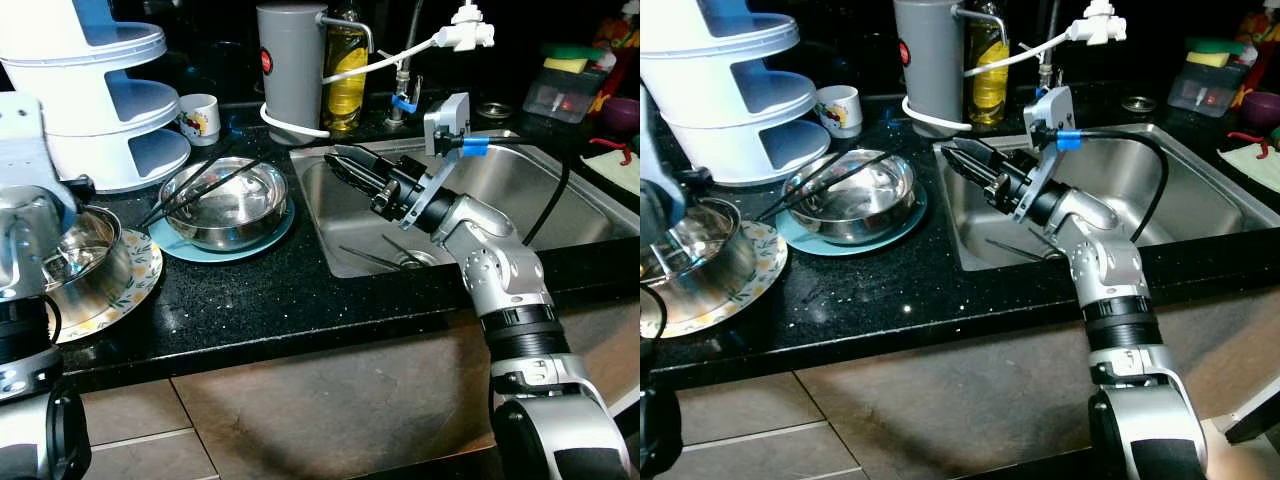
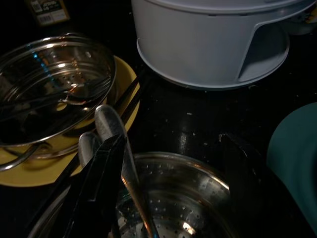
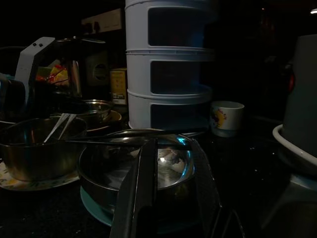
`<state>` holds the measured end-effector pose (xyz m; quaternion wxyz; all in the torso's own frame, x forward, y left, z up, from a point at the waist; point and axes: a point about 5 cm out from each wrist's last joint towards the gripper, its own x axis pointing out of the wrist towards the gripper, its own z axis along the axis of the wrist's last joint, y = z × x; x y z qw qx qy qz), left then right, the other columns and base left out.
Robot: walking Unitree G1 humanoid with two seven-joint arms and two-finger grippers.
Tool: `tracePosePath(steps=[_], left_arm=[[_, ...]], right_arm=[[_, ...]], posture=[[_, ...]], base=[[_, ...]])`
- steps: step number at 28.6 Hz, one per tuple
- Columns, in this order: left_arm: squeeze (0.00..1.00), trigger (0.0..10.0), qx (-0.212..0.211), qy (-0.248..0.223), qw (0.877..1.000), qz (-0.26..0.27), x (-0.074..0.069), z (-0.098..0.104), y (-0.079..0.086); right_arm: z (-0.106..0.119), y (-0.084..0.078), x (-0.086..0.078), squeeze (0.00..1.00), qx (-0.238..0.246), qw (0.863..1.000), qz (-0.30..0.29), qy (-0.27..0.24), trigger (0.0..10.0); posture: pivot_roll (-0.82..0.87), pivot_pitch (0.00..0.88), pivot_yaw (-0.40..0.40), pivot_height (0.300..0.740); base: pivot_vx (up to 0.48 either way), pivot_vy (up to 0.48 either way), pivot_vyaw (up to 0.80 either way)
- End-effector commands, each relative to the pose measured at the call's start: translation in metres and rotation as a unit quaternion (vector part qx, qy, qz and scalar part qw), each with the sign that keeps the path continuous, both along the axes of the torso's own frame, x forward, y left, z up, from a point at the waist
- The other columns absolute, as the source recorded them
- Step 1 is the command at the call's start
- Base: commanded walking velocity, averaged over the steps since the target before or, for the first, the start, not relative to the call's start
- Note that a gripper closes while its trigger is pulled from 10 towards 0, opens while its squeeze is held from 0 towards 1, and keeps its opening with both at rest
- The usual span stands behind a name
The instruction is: Kitchen organization
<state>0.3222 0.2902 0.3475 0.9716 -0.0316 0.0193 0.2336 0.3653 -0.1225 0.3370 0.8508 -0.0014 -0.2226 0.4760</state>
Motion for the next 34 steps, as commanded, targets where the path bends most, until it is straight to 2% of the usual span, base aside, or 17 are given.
tracePosePath(steps=[1,6,8,15,20,26,27,28,29,30,31,32,33,34], left_arm=[[0.0,10.0,-0.014,0.01,1.0,0.01,-0.005,-0.005,0.005],[0.0,10.0,-0.035,0.016,0.999,0.017,-0.01,-0.009,0.005],[0.0,10.0,-0.039,0.012,0.999,0.036,-0.015,-0.007,0.01],[0.0,10.0,-0.049,0.019,0.998,0.044,-0.02,-0.012,0.013],[0.0,10.0,-0.08,0.042,0.995,0.034,-0.014,-0.03,0.013],[0.0,10.0,-0.09,0.057,0.994,0.024,-0.008,-0.043,0.012],[0.0,9.6,-0.089,0.058,0.994,0.022,-0.008,-0.044,0.012],[0.0,9.6,-0.088,0.058,0.994,0.021,-0.007,-0.044,0.012],[0.0,7.7,-0.089,0.058,0.994,0.02,-0.007,-0.044,0.012],[0.0,4.7,-0.088,0.058,0.994,0.019,-0.006,-0.044,0.013],[0.0,2.8,-0.087,0.057,0.994,0.017,-0.004,-0.044,0.013],[0.0,1.9,-0.086,0.056,0.995,0.017,-0.004,-0.044,0.013],[0.0,0.0,-0.085,0.055,0.995,0.016,-0.003,-0.043,0.013],[0.0,0.0,-0.085,0.055,0.995,0.016,-0.003,-0.043,0.013]], right_arm=[[0.003,0.0,-0.001,0.0,0.002,1.0,0.007,-0.005,10.0],[0.004,0.002,-0.002,0.0,-0.007,1.0,0.021,-0.004,10.0],[0.002,0.005,-0.009,0.0,-0.029,0.998,0.061,-0.004,10.0],[-0.002,0.008,-0.021,0.0,-0.049,0.991,0.128,-0.001,10.0],[-0.005,0.011,-0.025,0.0,-0.071,0.987,0.145,-0.004,10.0],[-0.006,0.012,-0.028,0.0,-0.079,0.985,0.151,-0.004,10.0],[-0.006,0.011,-0.029,0.0,-0.08,0.985,0.151,-0.003,10.0],[-0.007,0.011,-0.029,0.0,-0.08,0.985,0.151,-0.003,10.0],[-0.007,0.011,-0.03,0.0,-0.08,0.985,0.151,-0.003,10.0],[-0.007,0.01,-0.03,0.0,-0.08,0.985,0.15,-0.003,10.0],[-0.007,0.01,-0.03,0.0,-0.08,0.986,0.149,-0.003,10.0],[-0.007,0.01,-0.03,0.0,-0.08,0.986,0.148,-0.003,10.0],[-0.007,0.009,-0.03,0.0,-0.079,0.986,0.148,-0.003,10.0],[-0.007,0.009,-0.03,0.0,-0.079,0.986,0.148,-0.003,10.0]], posture=[[0.05,0.169,-0.01,0.74],[0.05,0.17,-0.015,0.74],[0.06,0.17,-0.016,0.74],[0.06,0.171,-0.017,0.74],[0.06,0.171,-0.016,0.74],[0.05,0.169,-0.011,0.74],[0.05,0.167,-0.008,0.74],[0.05,0.167,-0.008,0.74],[0.05,0.166,-0.007,0.74],[0.05,0.166,-0.007,0.74],[0.05,0.165,-0.005,0.74],[0.05,0.165,-0.005,0.74],[0.05,0.165,-0.005,0.74],[0.05,0.165,-0.005,0.74]], base=[[0.0,0.0,0.0],[0.0,0.0,0.0],[0.0,0.0,0.0],[0.0,0.0,0.0],[0.0,0.0,0.0],[0.0,0.0,0.0],[0.0,0.0,0.0],[0.0,0.0,0.0],[0.0,0.0,0.0],[0.0,0.0,0.0],[0.0,0.0,0.0],[0.0,0.0,0.0],[0.0,0.0,0.0],[0.0,0.0,0.0]])
